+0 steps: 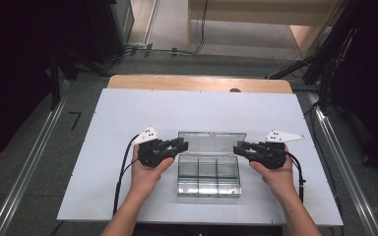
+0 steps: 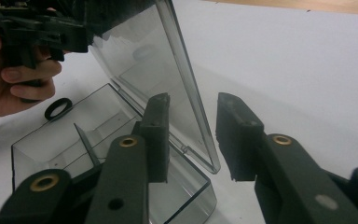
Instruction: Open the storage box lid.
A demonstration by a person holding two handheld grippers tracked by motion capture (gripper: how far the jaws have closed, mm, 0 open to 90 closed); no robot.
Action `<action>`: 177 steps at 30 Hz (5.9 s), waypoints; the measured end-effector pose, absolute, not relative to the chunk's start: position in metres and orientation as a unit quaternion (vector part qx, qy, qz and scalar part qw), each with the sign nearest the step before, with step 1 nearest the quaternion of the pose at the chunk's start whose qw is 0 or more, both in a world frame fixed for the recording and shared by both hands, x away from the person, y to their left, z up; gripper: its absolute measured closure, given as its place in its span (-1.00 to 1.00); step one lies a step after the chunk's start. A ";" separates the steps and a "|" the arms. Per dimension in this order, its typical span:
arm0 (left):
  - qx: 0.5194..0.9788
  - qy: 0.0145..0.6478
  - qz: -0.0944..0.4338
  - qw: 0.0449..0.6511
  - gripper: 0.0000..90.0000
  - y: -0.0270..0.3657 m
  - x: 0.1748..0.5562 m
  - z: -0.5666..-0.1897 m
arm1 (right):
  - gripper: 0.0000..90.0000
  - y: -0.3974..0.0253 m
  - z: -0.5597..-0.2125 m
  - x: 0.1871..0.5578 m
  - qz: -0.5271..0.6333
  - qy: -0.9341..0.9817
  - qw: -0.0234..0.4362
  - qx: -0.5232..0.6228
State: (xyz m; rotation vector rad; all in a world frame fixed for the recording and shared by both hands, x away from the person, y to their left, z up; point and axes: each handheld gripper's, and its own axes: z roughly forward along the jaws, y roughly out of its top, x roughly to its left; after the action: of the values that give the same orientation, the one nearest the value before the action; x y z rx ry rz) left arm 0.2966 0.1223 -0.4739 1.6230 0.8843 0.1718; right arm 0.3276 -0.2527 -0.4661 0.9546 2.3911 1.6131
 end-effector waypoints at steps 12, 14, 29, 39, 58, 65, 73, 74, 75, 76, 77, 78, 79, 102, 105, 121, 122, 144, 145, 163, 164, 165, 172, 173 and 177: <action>0.698 0.392 0.077 0.594 0.49 0.121 0.300 -0.480 | 0.61 -0.251 -0.473 0.329 0.535 0.777 0.058 0.327; 0.696 0.396 0.076 0.594 0.50 0.120 0.300 -0.481 | 0.62 -0.250 -0.473 0.329 0.535 0.777 0.061 0.327; 0.686 0.431 0.083 0.580 0.54 0.117 0.303 -0.489 | 0.74 -0.246 -0.476 0.330 0.529 0.767 0.078 0.354; 0.682 0.441 0.082 0.578 0.67 0.119 0.305 -0.490 | 0.76 -0.243 -0.479 0.333 0.533 0.756 0.071 0.373; 0.670 0.456 0.067 0.582 0.70 0.129 0.309 -0.490 | 0.76 -0.236 -0.481 0.335 0.533 0.744 0.047 0.399; 0.666 0.467 0.055 0.579 0.71 0.129 0.310 -0.491 | 0.74 -0.235 -0.483 0.338 0.535 0.741 0.040 0.403; 0.664 0.477 0.055 0.573 0.69 0.128 0.312 -0.492 | 0.68 -0.232 -0.486 0.340 0.535 0.739 0.045 0.408; 0.665 0.477 0.055 0.571 0.69 0.129 0.312 -0.492 | 0.68 -0.232 -0.486 0.340 0.535 0.739 0.044 0.408; 0.665 0.479 0.055 0.571 0.69 0.128 0.312 -0.492 | 0.67 -0.232 -0.487 0.341 0.535 0.738 0.042 0.408; 0.663 0.481 0.054 0.571 0.68 0.128 0.312 -0.493 | 0.67 -0.232 -0.487 0.341 0.537 0.738 0.041 0.408; 0.664 0.482 0.054 0.569 0.68 0.128 0.313 -0.493 | 0.66 -0.232 -0.488 0.342 0.537 0.737 0.039 0.409; 0.665 0.483 0.054 0.567 0.67 0.128 0.313 -0.493 | 0.65 -0.232 -0.488 0.342 0.536 0.737 0.038 0.410; 0.665 0.484 0.055 0.565 0.66 0.127 0.313 -0.493 | 0.64 -0.231 -0.488 0.342 0.536 0.737 0.039 0.411; 0.676 0.510 0.049 0.530 0.45 0.122 0.317 -0.500 | 0.47 -0.230 -0.497 0.349 0.520 0.734 0.024 0.436; 0.677 0.516 0.041 0.523 0.38 0.120 0.318 -0.501 | 0.42 -0.230 -0.499 0.351 0.516 0.735 0.015 0.440; 0.686 0.526 0.034 0.501 0.20 0.115 0.319 -0.501 | 0.29 -0.228 -0.503 0.354 0.504 0.738 -0.006 0.448; 0.688 0.525 0.031 0.500 0.18 0.114 0.319 -0.501 | 0.27 -0.228 -0.503 0.354 0.503 0.739 -0.007 0.449; 0.708 0.511 -0.006 0.488 -0.56 0.108 0.320 -0.504 | 0.01 -0.229 -0.502 0.355 0.494 0.738 -0.020 0.459; 0.708 0.510 -0.008 0.489 -0.60 0.107 0.320 -0.503 | -0.02 -0.229 -0.501 0.355 0.496 0.738 -0.021 0.458; 0.714 0.455 0.013 0.532 -1.00 0.119 0.306 -0.481 | -0.94 -0.233 -0.478 0.338 0.528 0.755 0.011 0.390; 0.715 0.451 0.014 0.534 -1.00 0.119 0.305 -0.480 | -1.00 -0.233 -0.476 0.337 0.527 0.757 0.014 0.385; 0.717 0.447 0.015 0.535 -1.00 0.119 0.304 -0.479 | -1.00 -0.234 -0.475 0.336 0.530 0.757 0.016 0.381; 0.727 0.428 0.020 0.537 -1.00 0.123 0.297 -0.474 | -1.00 -0.238 -0.467 0.328 0.529 0.765 0.031 0.365; 0.729 0.425 0.023 0.536 -1.00 0.123 0.296 -0.473 | -1.00 -0.238 -0.466 0.327 0.528 0.766 0.032 0.364; 0.734 0.417 0.029 0.535 -1.00 0.127 0.292 -0.470 | -1.00 -0.240 -0.463 0.324 0.528 0.770 0.038 0.356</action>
State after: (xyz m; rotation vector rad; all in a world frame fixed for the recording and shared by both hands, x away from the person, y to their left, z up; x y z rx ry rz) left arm 0.2919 0.1269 -0.4704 1.7483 0.9936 0.0699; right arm 0.3241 -0.2404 -0.4633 1.0918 2.3638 1.6191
